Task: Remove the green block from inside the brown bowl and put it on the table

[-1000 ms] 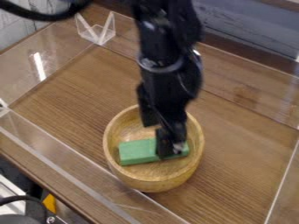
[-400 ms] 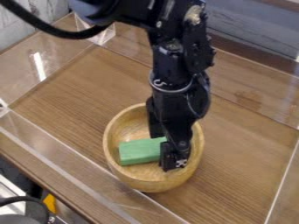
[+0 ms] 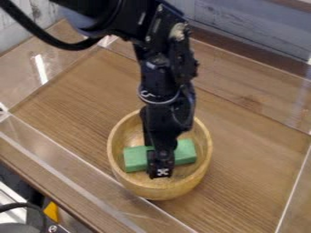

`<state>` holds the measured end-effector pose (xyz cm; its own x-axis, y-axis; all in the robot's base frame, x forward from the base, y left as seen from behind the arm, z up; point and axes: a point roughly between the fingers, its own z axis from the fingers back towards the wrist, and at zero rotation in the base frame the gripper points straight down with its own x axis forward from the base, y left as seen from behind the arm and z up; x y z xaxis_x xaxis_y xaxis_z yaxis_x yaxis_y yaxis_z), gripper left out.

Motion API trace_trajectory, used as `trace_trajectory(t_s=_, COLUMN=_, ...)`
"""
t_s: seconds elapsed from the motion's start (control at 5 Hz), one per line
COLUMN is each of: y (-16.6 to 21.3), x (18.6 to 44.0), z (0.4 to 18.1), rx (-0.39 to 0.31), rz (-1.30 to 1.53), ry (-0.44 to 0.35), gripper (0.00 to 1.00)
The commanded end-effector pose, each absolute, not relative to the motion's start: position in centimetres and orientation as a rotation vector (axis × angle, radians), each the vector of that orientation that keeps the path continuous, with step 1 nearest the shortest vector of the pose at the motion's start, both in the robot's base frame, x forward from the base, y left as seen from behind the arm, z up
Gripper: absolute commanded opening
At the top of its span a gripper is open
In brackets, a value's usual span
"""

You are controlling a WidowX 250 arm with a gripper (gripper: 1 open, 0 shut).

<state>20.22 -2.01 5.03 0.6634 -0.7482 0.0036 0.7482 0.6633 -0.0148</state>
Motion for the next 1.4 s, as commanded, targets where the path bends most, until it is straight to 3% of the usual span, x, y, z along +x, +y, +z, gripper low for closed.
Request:
trace_trajectory(t_s=0.0, y=-2.2, x=21.5, z=5.6, rx=-0.009, rz=-0.804, ry=-0.02, gripper=1.0)
trace_trajectory(t_s=0.6, y=-1.8, x=21.3, z=5.4, rx=-0.019, rz=-0.785, ry=-0.011, gripper=1.0)
trace_trajectory(t_s=1.0, y=-1.7, x=21.9, z=5.7, rx=-0.026, rz=-0.629, ry=-0.009, gripper=1.0)
trace_trajectory(t_s=1.2, y=-2.9, x=21.5, z=5.0, rx=-0.026, rz=-0.661, ry=-0.006, gripper=1.0)
